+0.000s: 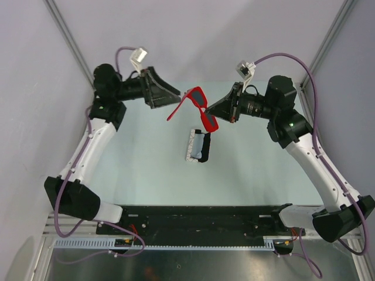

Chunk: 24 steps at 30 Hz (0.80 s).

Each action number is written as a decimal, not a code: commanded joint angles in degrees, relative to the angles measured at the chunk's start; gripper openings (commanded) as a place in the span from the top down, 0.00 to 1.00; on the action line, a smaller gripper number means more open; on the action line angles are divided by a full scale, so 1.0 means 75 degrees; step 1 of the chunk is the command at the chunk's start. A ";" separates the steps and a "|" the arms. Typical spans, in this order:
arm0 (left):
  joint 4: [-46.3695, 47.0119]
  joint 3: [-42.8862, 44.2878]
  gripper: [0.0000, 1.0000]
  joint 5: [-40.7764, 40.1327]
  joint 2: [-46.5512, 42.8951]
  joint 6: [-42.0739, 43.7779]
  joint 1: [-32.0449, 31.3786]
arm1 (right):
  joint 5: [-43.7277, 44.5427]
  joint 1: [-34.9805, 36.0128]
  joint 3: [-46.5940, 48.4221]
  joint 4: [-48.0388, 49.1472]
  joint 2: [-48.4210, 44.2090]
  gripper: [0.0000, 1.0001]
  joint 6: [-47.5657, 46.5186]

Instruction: Organize the sunglasses

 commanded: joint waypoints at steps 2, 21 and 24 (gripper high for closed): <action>0.0228 0.0071 0.00 -0.1131 -0.0858 0.0148 0.0650 | 0.0010 -0.0027 0.0021 0.0166 -0.0373 1.00 -0.0300; 0.0228 0.0165 0.00 -0.2140 -0.1596 0.1332 -0.0615 | 0.0069 0.0102 -0.0002 0.0495 -0.0103 1.00 0.0016; 0.0228 -0.0126 0.00 -0.2152 -0.1608 0.1332 -0.0814 | 0.0116 0.0102 -0.0002 0.0541 -0.0091 1.00 0.0051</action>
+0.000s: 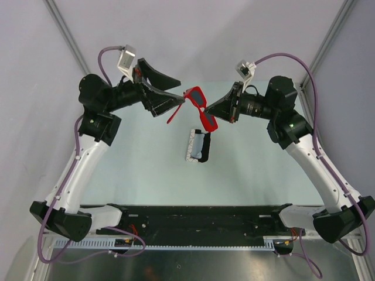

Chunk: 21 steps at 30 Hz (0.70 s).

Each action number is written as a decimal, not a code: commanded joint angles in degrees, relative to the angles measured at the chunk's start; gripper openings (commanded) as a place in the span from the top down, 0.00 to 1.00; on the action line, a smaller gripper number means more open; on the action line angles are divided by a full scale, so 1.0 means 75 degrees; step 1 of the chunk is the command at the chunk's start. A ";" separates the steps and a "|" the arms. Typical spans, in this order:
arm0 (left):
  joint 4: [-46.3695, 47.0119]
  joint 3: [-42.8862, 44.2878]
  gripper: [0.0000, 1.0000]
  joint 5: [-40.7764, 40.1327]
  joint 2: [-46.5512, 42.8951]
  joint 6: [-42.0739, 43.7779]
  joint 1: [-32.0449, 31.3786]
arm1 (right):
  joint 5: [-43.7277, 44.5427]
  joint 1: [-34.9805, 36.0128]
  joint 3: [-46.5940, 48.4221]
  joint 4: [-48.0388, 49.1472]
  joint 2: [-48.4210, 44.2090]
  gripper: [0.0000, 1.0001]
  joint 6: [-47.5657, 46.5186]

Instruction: Organize the sunglasses

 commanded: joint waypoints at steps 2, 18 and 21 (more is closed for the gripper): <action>0.0176 -0.0384 0.00 -0.0211 -0.0154 0.0245 -0.0352 | 0.0119 0.0047 0.0018 0.0509 -0.0001 1.00 0.0203; 0.0152 -0.1170 0.00 -0.0528 0.0045 0.0233 -0.0821 | 0.0552 0.0339 -0.0017 0.1224 0.0186 1.00 0.1105; 0.0141 -0.1205 0.00 -0.0575 0.0080 0.0233 -0.0821 | 0.0716 0.0562 -0.0099 0.1585 0.0245 1.00 0.1398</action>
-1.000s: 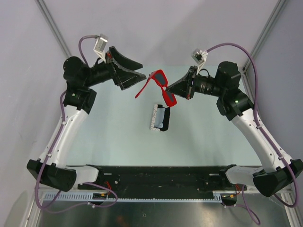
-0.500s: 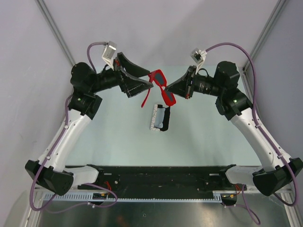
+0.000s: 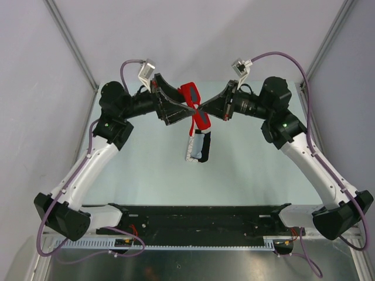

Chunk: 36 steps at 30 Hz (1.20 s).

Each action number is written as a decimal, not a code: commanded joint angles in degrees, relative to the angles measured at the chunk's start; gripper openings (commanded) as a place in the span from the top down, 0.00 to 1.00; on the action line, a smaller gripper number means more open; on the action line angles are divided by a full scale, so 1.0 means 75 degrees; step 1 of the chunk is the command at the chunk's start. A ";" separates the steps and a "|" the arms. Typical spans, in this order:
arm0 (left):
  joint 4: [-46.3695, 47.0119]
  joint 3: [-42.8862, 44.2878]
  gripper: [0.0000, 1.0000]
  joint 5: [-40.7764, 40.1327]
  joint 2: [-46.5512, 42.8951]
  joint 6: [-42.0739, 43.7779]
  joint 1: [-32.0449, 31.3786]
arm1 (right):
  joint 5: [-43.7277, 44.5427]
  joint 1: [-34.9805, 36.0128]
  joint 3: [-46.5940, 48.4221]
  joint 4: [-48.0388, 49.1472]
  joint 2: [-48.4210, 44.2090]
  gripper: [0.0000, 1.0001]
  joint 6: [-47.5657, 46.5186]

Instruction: Organize the sunglasses

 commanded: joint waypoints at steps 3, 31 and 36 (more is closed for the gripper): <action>0.0033 -0.0104 0.00 -0.0181 0.0078 0.0169 -0.0054 | 0.0388 0.0420 -0.0120 0.1122 0.0117 1.00 0.0811; -0.0893 0.0130 0.00 -0.0135 0.0136 0.0791 0.0145 | 0.0482 0.0444 -0.0143 0.1052 0.0094 1.00 0.1152; -0.0881 0.0130 0.00 -0.0100 0.0218 0.0767 0.0110 | 0.0119 0.0561 -0.0143 0.1450 0.0152 1.00 0.1327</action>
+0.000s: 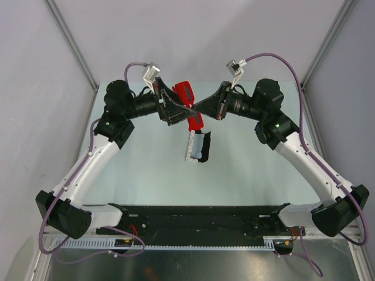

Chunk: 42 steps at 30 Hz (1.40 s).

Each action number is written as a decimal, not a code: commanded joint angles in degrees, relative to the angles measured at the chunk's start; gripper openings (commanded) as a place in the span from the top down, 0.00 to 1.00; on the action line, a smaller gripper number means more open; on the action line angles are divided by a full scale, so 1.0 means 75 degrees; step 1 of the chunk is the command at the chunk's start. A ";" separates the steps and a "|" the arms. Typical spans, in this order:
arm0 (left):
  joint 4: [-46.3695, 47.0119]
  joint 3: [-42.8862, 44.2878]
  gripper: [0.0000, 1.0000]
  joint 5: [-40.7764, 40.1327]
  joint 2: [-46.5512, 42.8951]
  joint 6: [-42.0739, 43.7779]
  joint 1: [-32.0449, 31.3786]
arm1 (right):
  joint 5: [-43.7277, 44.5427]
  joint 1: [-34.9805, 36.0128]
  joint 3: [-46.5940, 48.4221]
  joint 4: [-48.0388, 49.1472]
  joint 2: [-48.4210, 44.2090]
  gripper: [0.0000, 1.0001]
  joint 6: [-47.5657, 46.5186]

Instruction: Organize the sunglasses

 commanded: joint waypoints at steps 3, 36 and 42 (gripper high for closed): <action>0.0147 0.0194 0.00 0.0157 0.0102 -0.0046 -0.0033 | -0.0605 0.0113 0.0046 0.0894 -0.0081 1.00 0.0302; -0.1304 0.0078 0.00 -0.1952 0.0206 -0.0163 0.0377 | 0.6057 0.0382 0.0140 -0.2561 -0.0245 1.00 -0.2346; -0.1505 -0.0321 0.00 -0.2151 0.0418 -0.0140 0.0377 | 0.7877 0.0487 0.0280 -0.3499 0.0083 1.00 -0.2148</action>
